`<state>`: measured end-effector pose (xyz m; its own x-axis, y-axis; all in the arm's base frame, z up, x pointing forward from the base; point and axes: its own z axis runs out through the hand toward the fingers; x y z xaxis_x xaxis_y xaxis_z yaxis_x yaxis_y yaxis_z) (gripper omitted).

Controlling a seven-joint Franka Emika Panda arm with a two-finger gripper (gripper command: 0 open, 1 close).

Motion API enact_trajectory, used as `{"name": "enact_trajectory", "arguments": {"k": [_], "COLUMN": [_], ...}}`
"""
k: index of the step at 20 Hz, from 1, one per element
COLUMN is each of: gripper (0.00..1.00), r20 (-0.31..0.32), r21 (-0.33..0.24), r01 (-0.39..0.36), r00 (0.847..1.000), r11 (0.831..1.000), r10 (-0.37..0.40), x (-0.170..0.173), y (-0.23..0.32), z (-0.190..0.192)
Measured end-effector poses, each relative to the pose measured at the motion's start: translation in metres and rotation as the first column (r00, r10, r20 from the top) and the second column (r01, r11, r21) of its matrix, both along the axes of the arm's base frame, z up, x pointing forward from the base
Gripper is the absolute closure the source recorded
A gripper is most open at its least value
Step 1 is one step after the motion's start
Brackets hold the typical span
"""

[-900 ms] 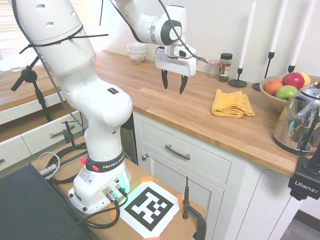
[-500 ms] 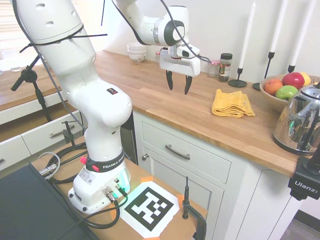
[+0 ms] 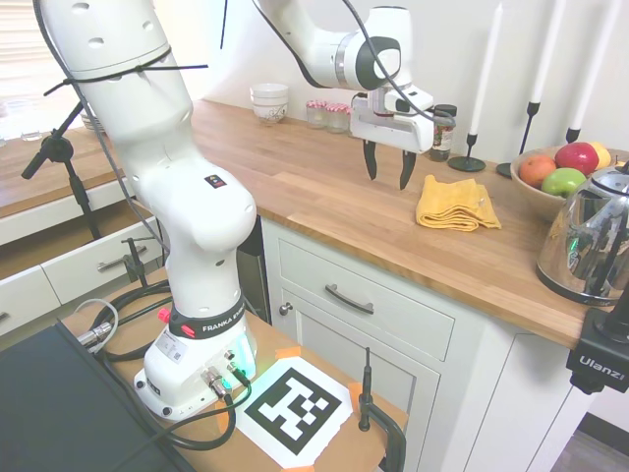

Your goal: Wipe the counter

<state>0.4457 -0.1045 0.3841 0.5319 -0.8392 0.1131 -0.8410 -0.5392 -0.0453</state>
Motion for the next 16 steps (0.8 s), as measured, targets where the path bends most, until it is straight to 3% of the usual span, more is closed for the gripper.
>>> {"name": "enact_trajectory", "arguments": {"k": [10,16], "gripper": [0.00,0.00], "r20": [0.000,-0.009], "r21": [-0.015,-0.017], "r01": [0.073,0.090], "r00": [0.997,0.996], "r11": [0.997,0.996], "r10": [-0.073,-0.090], "x": [-0.003,-0.004], "y": [-0.096,-0.122], "z": [-0.013,-0.024]}}
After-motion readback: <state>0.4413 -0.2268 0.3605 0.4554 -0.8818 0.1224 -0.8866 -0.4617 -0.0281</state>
